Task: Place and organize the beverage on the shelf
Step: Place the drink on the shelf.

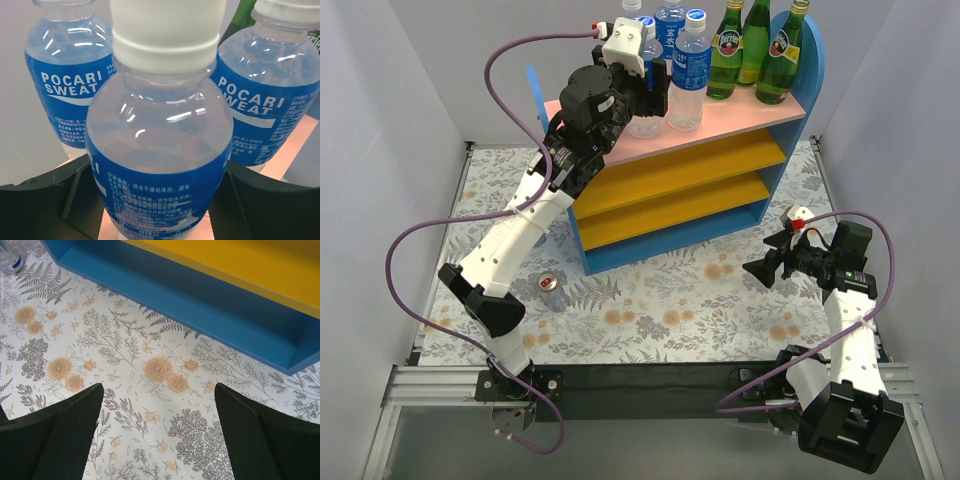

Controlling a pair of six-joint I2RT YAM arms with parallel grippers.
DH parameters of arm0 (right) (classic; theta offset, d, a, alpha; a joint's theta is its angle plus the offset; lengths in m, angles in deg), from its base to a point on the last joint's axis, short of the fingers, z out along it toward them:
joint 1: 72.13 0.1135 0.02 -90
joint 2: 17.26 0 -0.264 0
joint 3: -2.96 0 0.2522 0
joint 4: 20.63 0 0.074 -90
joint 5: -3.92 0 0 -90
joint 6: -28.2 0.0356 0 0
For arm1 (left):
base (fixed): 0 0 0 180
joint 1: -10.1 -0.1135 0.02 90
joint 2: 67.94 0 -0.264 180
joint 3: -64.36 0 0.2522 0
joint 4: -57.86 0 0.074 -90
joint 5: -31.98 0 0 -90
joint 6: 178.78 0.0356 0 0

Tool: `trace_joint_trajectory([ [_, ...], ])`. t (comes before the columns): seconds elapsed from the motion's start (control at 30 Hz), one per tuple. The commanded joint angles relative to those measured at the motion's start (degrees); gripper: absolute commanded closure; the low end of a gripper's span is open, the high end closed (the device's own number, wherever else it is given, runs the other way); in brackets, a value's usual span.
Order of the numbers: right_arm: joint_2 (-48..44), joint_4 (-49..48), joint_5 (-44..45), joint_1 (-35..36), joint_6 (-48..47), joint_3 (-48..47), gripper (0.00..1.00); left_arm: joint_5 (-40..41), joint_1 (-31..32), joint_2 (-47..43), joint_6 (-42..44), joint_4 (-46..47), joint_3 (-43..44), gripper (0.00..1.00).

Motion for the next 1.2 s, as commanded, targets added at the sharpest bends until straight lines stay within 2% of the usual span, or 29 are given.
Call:
trace_joint_trajectory([
  [0.0,0.26,-1.07,-1.75,-0.53,0.45,-0.19,0.03,-0.43,-0.23,-4.6,-0.39,2.59,2.21,0.35],
  [0.03,0.35,-0.98,-1.75,-0.62,0.45,-0.19,0.03,-0.43,-0.23,-4.86,-0.3,2.59,2.21,0.31],
  [0.23,0.44,-0.98,-1.92,-0.8,0.45,-0.19,0.03,-0.43,-0.23,-5.74,0.05,2.68,2.39,0.26],
  [0.6,0.7,-1.07,-2.19,-0.88,0.53,-0.19,0.03,-2.18,-0.23,-8.2,-0.91,2.15,1.86,0.25],
  [1.0,0.79,-0.89,-2.71,-0.97,0.45,-0.1,0.03,-10.53,-0.23,-13.81,-3.64,1.36,-1.39,0.24],
  [1.17,0.7,-0.63,-3.77,-0.97,0.01,-0.01,0.02,-13.61,-0.23,-17.33,-4.6,1.18,-5.34,0.24],
])
